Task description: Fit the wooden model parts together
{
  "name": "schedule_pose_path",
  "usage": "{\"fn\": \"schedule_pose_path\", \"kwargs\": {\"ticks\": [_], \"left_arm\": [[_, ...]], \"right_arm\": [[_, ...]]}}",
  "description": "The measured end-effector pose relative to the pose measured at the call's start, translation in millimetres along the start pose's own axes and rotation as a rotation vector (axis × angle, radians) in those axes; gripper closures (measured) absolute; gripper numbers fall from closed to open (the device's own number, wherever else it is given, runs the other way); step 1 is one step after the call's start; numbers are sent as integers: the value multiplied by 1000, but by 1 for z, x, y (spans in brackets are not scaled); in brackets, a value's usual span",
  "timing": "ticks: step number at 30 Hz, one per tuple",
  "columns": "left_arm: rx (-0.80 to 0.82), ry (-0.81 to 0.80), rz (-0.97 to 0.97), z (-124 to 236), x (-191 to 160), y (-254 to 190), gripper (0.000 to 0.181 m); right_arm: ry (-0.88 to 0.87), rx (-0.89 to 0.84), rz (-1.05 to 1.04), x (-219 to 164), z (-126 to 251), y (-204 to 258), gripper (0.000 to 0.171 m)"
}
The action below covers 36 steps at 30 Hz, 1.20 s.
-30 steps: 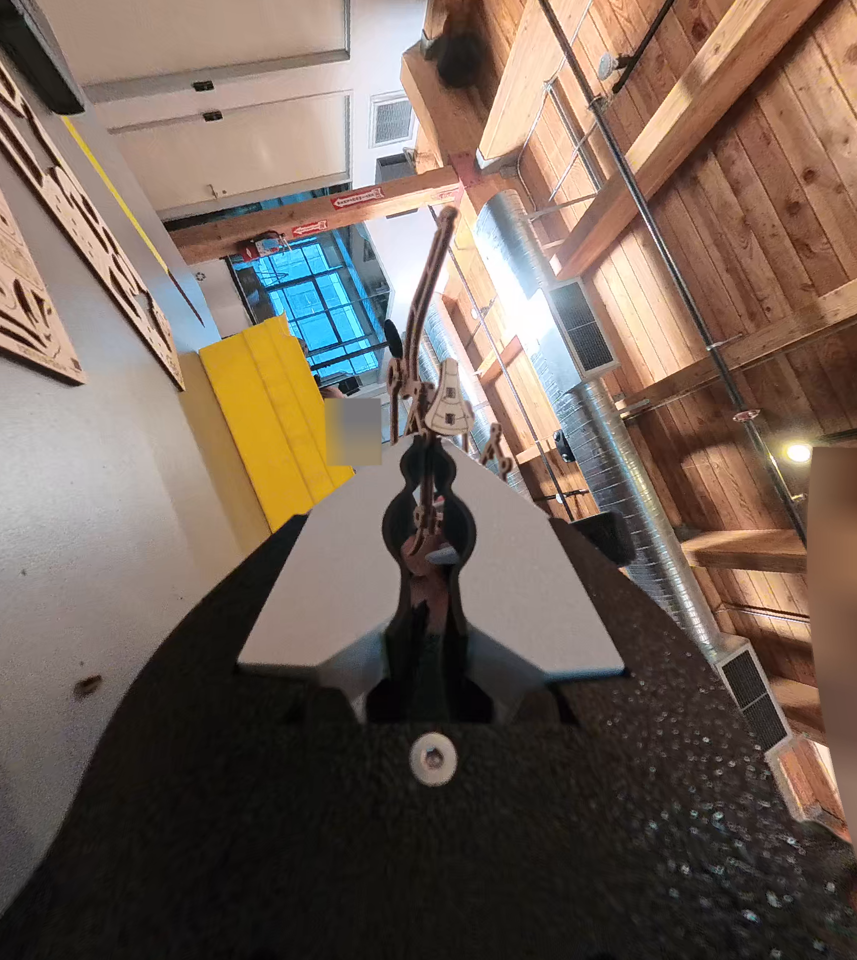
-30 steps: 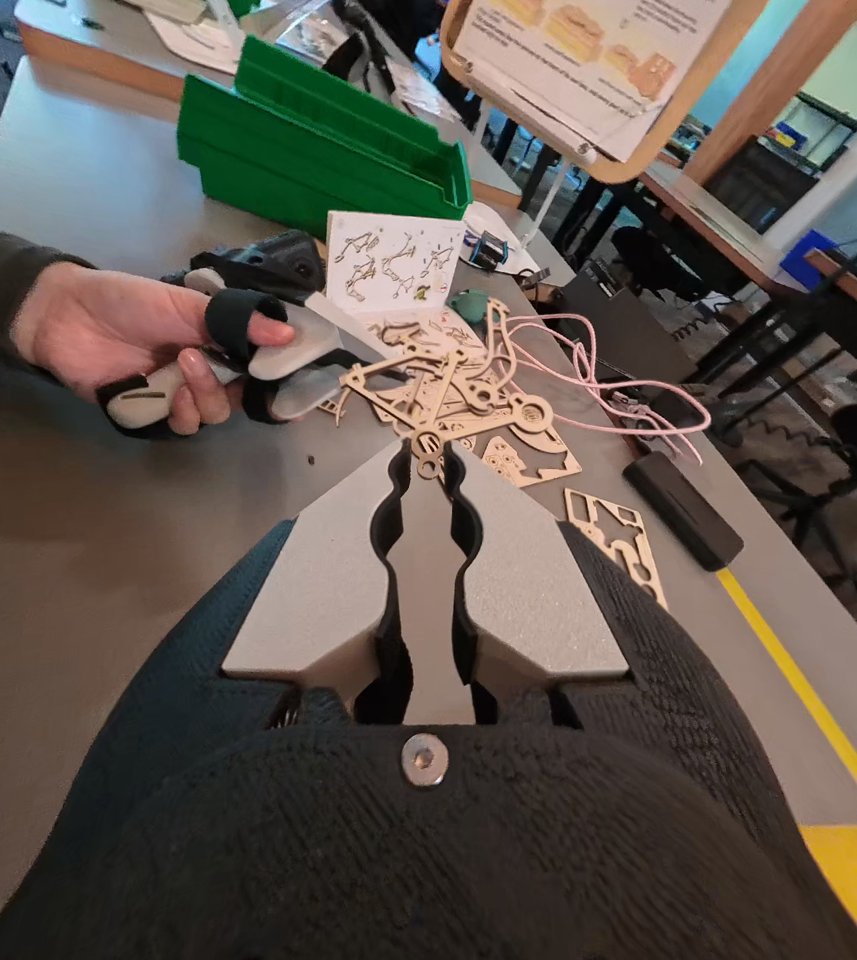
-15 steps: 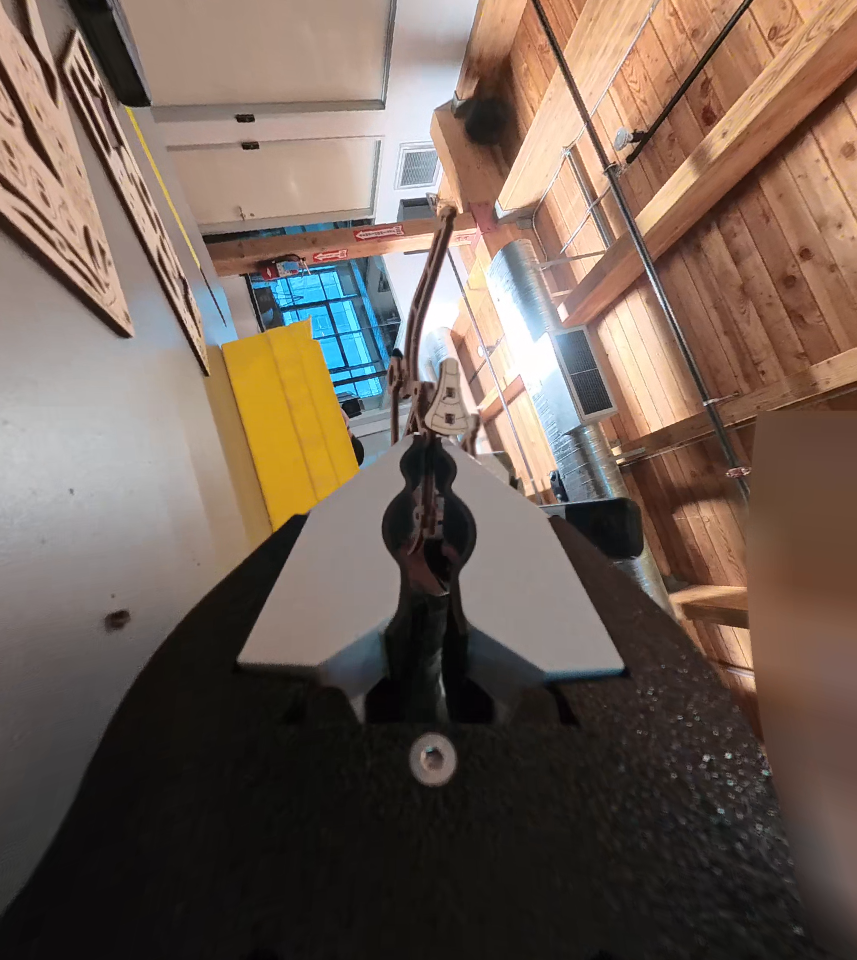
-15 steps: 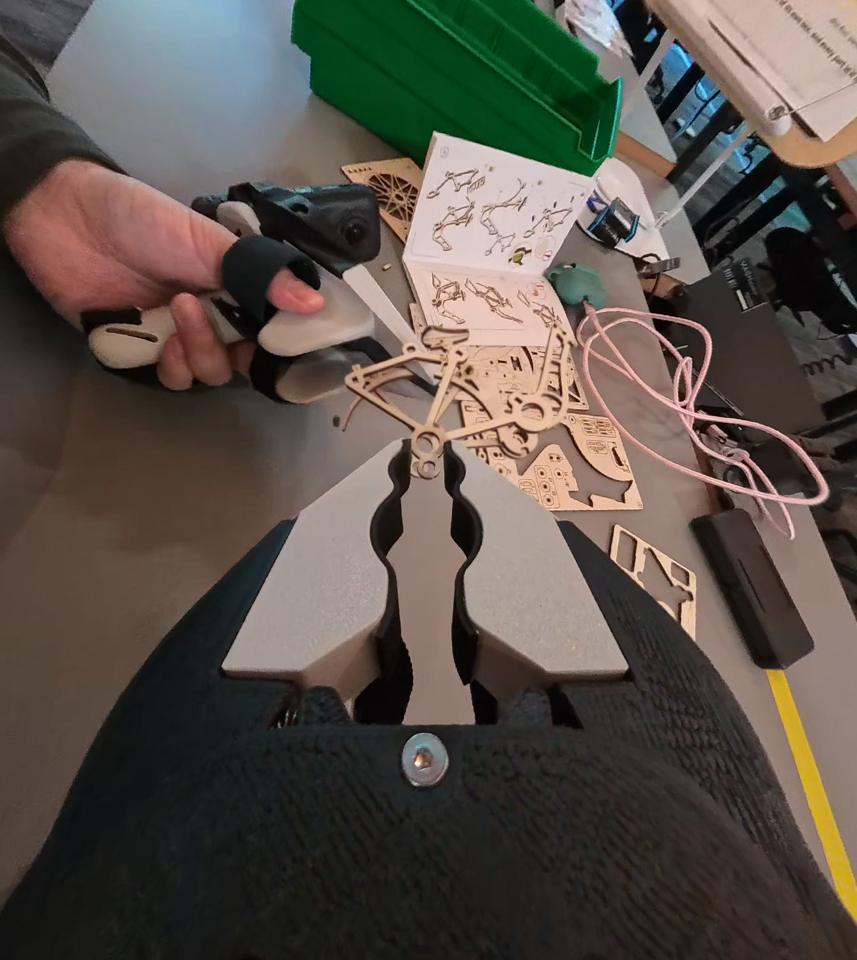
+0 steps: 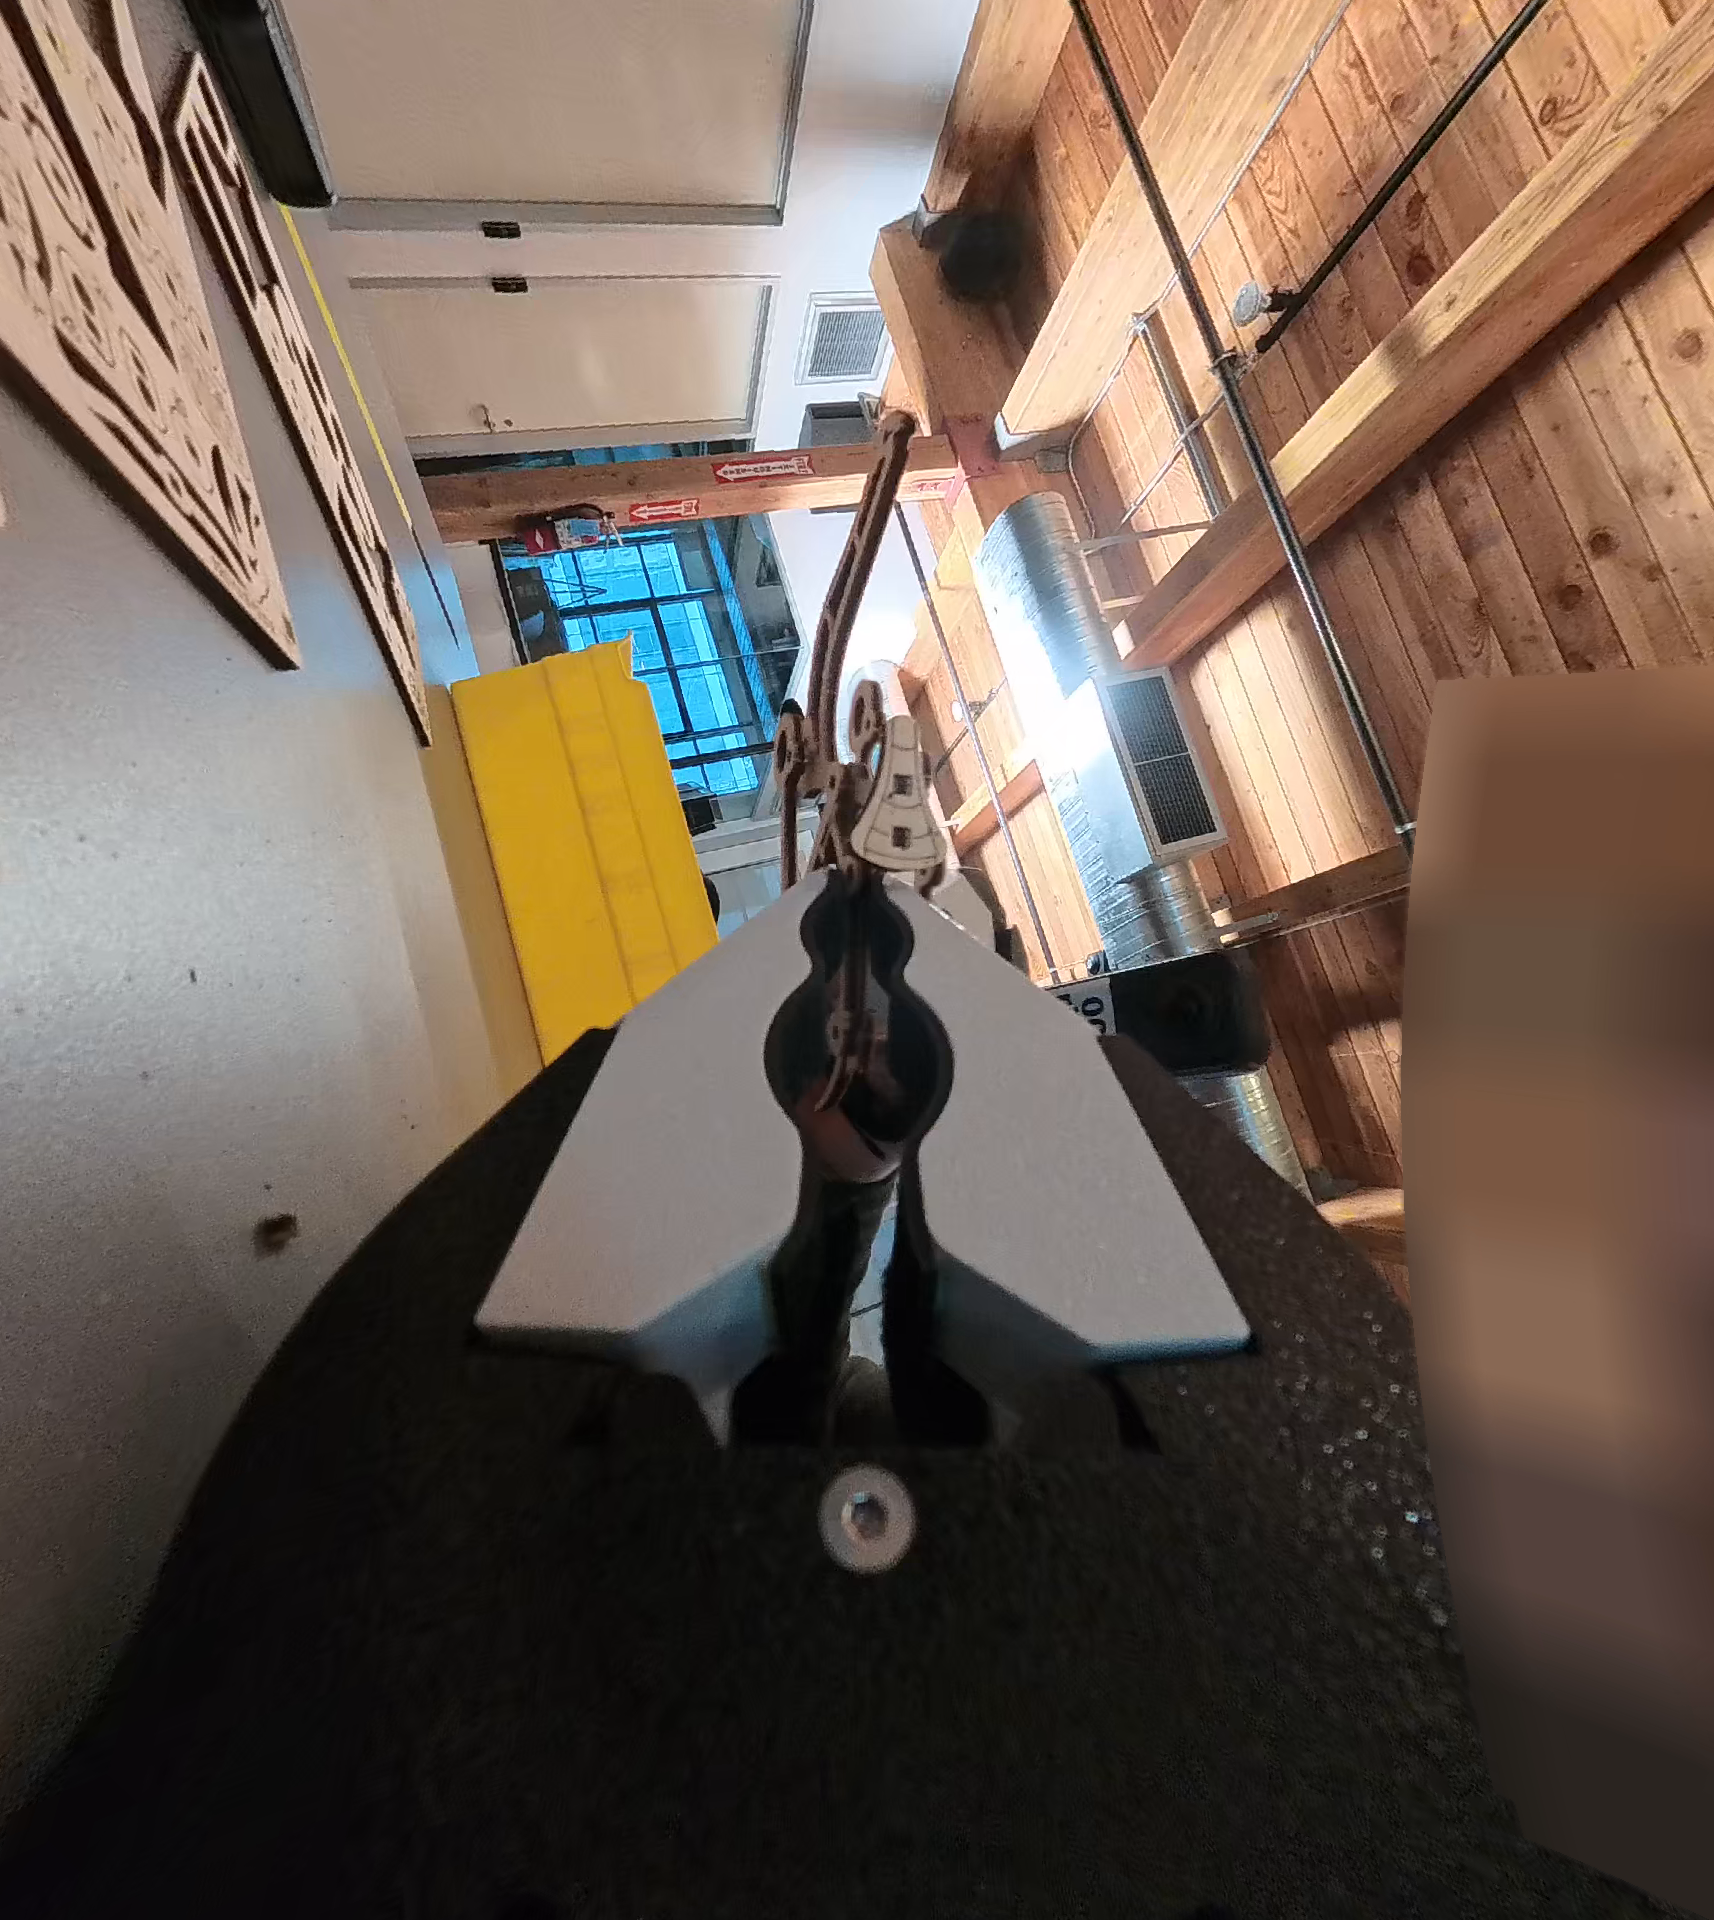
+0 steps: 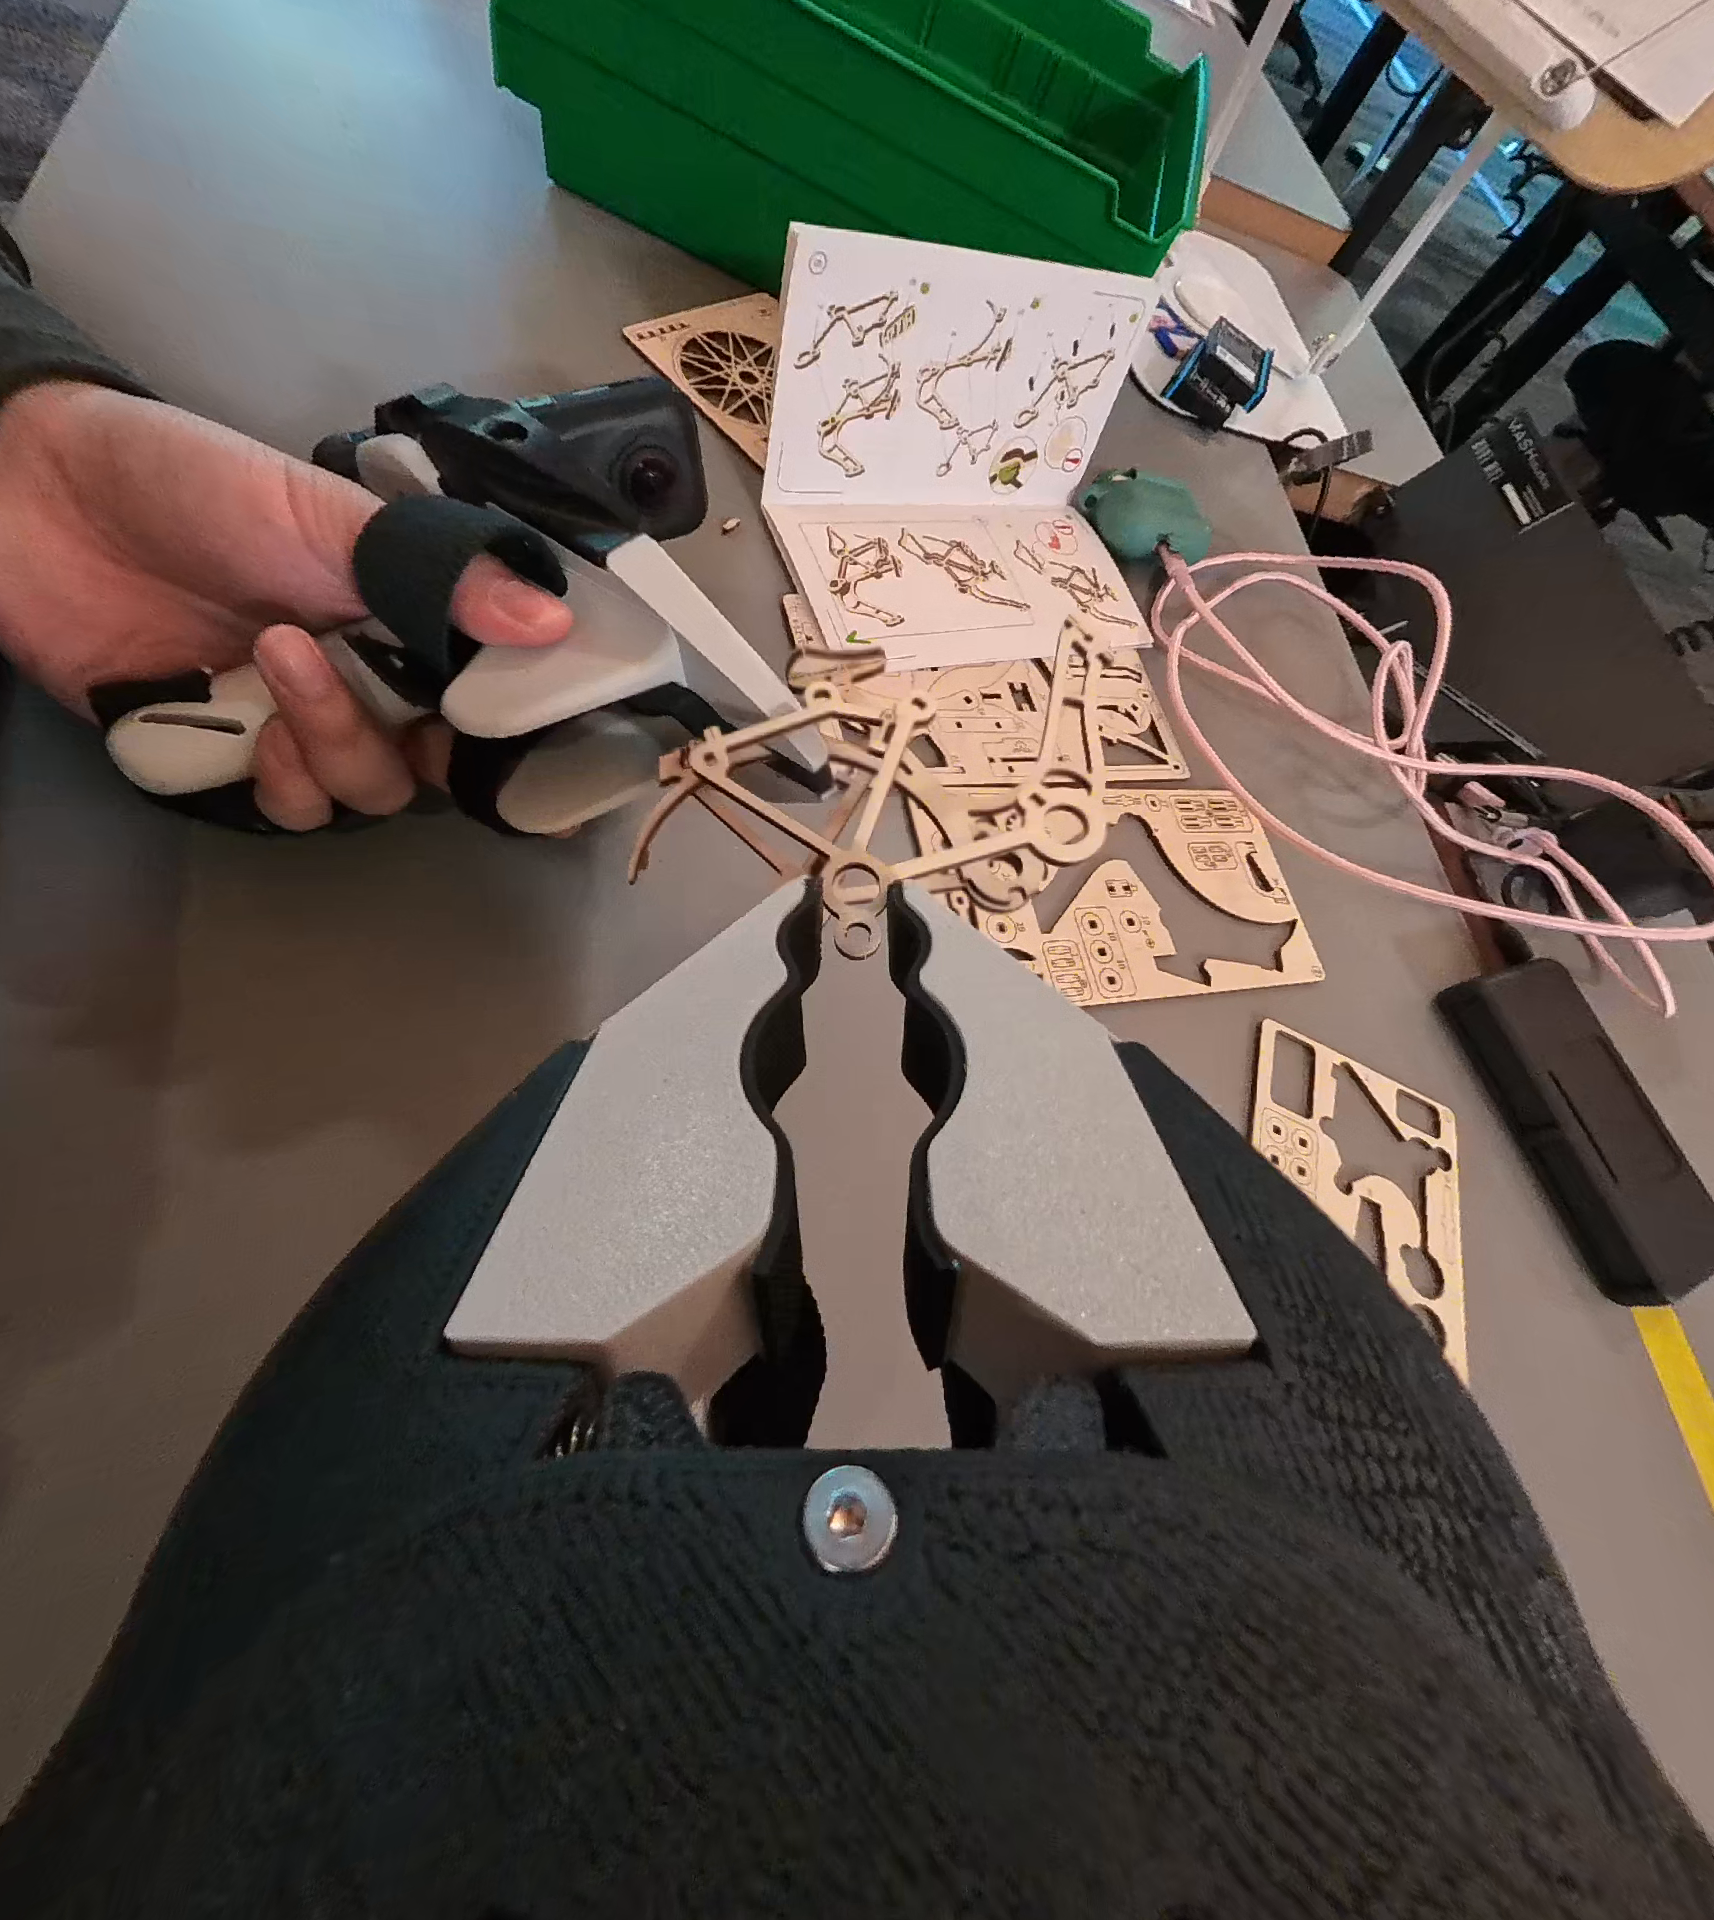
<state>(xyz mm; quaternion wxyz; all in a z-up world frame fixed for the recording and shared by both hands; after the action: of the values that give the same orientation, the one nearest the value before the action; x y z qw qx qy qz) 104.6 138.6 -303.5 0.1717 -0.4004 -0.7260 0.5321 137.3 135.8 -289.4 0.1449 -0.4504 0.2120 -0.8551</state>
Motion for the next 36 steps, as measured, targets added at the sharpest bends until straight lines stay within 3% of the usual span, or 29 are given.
{"fn": "schedule_pose_path", "kwargs": {"ticks": [1,14,36], "left_arm": [[0,-1,0,0,0,0,181],[-1,0,2,0,0,0,181],[-5,-16,1,1,2,-1,181]], "right_arm": [[0,4,-1,1,0,1,160],[21,55,-31,2,-2,7,161],[104,0,-87,1,-5,7,160]]}}
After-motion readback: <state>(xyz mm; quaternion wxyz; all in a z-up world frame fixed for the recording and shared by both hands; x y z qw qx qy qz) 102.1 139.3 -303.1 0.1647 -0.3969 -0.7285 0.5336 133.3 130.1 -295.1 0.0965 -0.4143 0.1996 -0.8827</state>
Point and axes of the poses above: each gripper's, where its closed fingertips meet, z back along the fingers, x out of its top, y = z × x across the jaws, the point moved 1 cm from there along z, back along the fingers, and after that the axes turned 14 degrees about z, right-handed, at the moved point
